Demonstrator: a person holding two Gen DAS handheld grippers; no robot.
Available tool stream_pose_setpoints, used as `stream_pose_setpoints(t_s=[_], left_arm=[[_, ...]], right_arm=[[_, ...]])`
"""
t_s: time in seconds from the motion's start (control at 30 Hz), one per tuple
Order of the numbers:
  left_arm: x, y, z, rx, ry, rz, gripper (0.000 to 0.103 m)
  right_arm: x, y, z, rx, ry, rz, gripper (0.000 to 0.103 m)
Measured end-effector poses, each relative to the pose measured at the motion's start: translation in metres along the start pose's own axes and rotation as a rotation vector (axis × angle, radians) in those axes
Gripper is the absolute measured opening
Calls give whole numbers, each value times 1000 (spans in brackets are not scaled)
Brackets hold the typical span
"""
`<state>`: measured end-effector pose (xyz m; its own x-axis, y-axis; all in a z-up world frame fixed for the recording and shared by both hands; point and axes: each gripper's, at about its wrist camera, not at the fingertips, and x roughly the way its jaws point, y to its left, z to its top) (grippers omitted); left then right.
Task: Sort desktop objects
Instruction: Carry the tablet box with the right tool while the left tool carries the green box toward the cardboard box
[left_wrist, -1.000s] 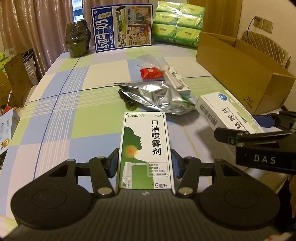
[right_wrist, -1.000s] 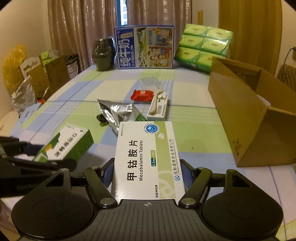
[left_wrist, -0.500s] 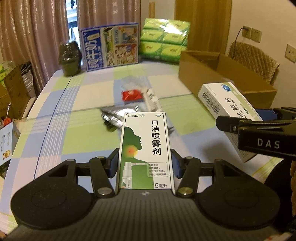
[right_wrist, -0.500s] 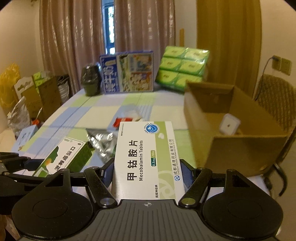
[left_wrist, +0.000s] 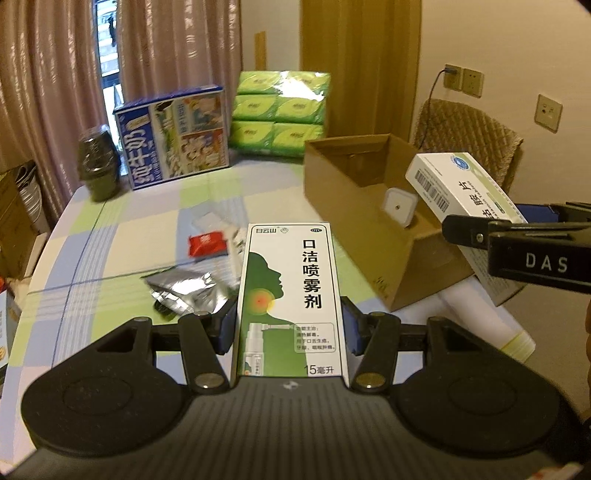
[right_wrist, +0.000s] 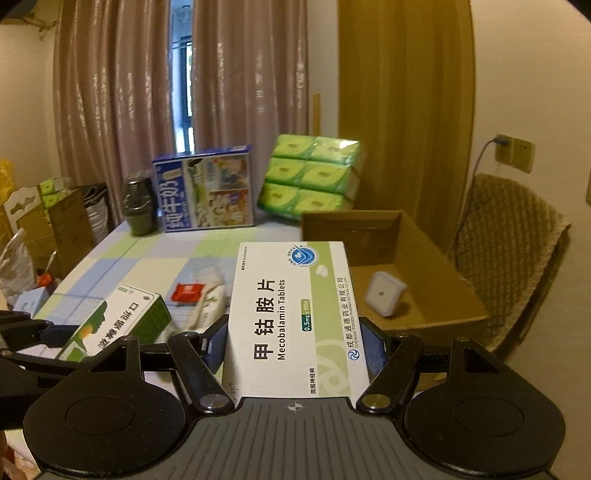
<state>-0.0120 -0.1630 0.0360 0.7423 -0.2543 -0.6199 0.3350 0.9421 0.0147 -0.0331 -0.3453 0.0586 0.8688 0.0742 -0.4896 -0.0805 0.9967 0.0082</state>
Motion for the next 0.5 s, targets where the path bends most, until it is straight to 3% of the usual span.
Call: stream_pose_setpoints(t_s=[0.5], left_arm=[[30,-47,50,43,-33,-89,50]], right_arm=[[4,-67,10,-19,0,-108,68]])
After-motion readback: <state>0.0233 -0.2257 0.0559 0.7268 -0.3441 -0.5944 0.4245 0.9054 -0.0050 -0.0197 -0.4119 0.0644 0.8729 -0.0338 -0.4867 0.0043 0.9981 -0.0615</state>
